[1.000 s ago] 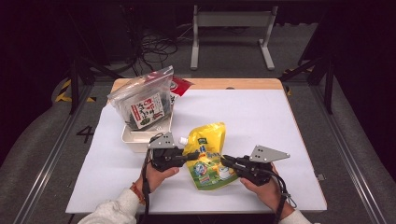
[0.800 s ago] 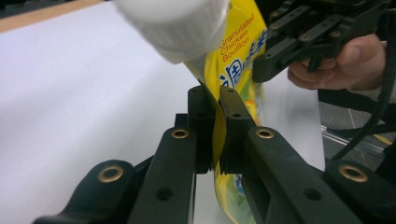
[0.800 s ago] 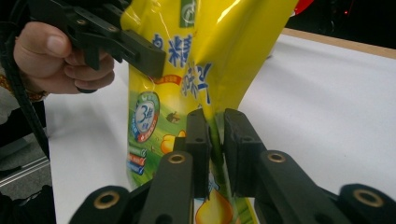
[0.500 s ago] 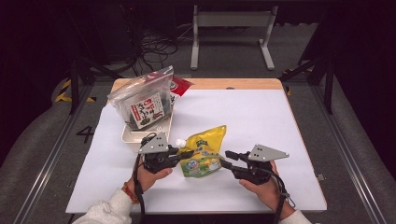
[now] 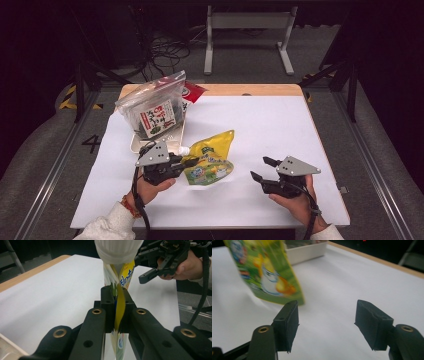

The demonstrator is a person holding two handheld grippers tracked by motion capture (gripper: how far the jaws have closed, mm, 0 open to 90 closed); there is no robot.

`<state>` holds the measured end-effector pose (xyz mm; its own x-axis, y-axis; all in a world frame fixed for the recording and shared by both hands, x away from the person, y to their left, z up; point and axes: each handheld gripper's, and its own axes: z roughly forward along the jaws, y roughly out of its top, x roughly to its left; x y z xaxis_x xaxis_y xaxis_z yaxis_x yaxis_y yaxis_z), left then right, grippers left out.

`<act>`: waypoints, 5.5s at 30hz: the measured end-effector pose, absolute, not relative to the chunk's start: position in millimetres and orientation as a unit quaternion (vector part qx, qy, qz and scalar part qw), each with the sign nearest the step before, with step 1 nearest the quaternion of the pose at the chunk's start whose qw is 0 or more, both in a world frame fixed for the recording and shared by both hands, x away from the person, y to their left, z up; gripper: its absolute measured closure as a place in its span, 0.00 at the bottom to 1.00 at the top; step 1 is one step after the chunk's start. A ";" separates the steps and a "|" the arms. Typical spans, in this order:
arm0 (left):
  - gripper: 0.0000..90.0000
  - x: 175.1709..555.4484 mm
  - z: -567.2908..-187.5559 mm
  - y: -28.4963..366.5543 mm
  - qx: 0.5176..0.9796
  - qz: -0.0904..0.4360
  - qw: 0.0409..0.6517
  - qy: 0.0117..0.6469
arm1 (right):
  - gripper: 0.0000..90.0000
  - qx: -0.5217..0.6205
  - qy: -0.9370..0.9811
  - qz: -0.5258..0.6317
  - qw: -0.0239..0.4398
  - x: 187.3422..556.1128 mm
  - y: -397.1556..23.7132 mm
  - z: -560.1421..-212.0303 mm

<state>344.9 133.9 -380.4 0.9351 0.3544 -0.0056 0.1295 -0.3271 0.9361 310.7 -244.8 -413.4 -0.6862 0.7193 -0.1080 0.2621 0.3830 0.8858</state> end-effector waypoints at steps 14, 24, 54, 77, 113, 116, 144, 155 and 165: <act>0.95 336.4 -364.6 155.8 0.798 0.133 0.568 0.152 | 0.26 0.302 0.813 0.436 0.240 307.5 -260.0 -420.7; 0.95 333.4 -344.7 182.0 0.780 0.171 0.581 0.161 | 0.19 0.321 0.824 0.409 0.225 305.4 -272.0 -431.3; 0.95 380.1 -316.9 257.8 0.783 0.232 0.550 0.174 | 0.17 0.324 0.832 0.397 0.213 308.7 -266.4 -440.5; 0.97 398.4 -335.3 273.1 0.814 0.152 0.539 0.158 | 0.17 0.328 0.842 0.374 0.207 309.7 -265.4 -447.0; 0.96 398.9 -379.1 264.7 0.815 0.174 0.509 0.216 | 0.17 0.318 0.848 0.371 0.206 307.6 -260.5 -445.9; 0.96 398.5 -381.7 265.1 0.814 0.173 0.509 0.220 | 0.17 0.318 0.848 0.372 0.206 307.7 -260.2 -445.8; 0.96 390.5 -392.2 265.0 0.812 0.178 0.506 0.232 | 0.17 0.313 0.842 0.381 0.217 310.0 -256.9 -437.9; 0.96 391.2 -396.7 267.4 0.804 0.170 0.518 0.238 | 0.17 0.308 0.846 0.378 0.215 312.1 -254.6 -438.9; 0.95 389.1 -399.6 265.6 0.797 0.179 0.520 0.249 | 0.17 0.305 0.847 0.376 0.218 310.3 -255.4 -439.1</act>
